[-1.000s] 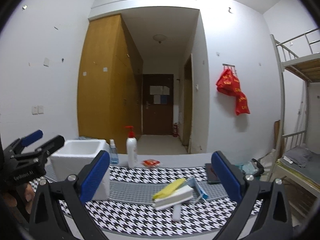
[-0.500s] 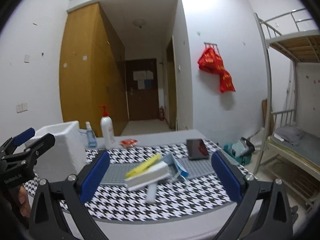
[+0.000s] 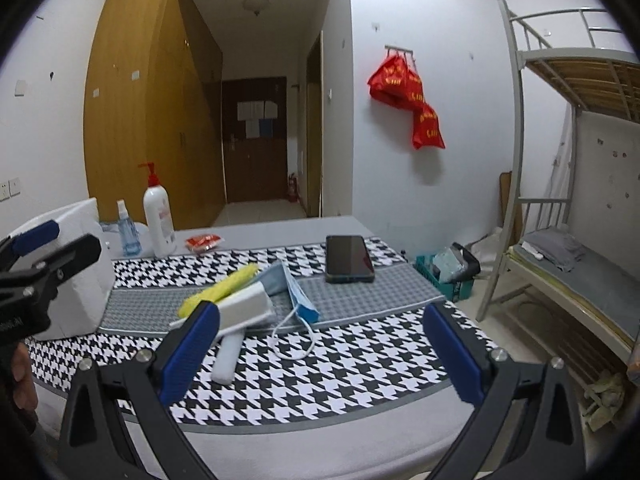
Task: Organize soft objects
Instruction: 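Move both tools from the foam box toward the yellow foam net and white cloth, then grasp the yellow foam net sleeve with the left tool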
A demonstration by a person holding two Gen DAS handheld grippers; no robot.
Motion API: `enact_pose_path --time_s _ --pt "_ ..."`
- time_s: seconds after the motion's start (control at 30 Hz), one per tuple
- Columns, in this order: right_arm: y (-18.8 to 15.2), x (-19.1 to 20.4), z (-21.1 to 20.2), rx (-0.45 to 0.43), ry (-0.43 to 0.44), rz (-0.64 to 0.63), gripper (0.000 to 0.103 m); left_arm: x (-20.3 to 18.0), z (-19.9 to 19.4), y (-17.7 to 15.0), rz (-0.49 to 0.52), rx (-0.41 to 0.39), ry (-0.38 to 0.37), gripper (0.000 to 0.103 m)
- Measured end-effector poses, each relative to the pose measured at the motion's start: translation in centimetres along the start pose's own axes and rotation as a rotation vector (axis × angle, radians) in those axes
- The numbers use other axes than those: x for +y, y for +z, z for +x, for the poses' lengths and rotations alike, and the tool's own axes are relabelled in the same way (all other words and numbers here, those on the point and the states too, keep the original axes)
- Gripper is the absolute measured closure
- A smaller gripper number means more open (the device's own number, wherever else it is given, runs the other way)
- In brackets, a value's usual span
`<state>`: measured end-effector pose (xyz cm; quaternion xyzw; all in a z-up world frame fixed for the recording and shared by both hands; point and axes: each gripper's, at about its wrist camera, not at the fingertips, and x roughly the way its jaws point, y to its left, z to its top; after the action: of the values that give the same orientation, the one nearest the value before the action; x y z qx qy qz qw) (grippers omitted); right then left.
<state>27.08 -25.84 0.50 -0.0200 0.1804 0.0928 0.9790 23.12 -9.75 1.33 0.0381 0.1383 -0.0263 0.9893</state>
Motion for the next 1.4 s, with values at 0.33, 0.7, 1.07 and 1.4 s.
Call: enact_pose_path --time_s 0.33,0.7,1.07,1.4 --pt "0.6 -1.5 3.6 0.070 0.000 -0.008 0.000 -1.2 5.5 0.8 0.036 0.116 -0.040 0.001" --pt "0.5 -1.5 5.6 0.121 0.038 -0.005 0.000 0.0 12.6 -0.6 -0.043 0.309 -0.102 0.021" --pt "0.5 -1.4 6.4 0.142 0.041 -0.021 0.000 -0.5 15.7 -2.7 -0.043 0.448 -0.191 0.053" --pt "0.5 -1.0 7.0 0.154 0.046 -0.028 0.000 0.6 16.5 -3.7 -0.051 0.476 -0.176 0.092"
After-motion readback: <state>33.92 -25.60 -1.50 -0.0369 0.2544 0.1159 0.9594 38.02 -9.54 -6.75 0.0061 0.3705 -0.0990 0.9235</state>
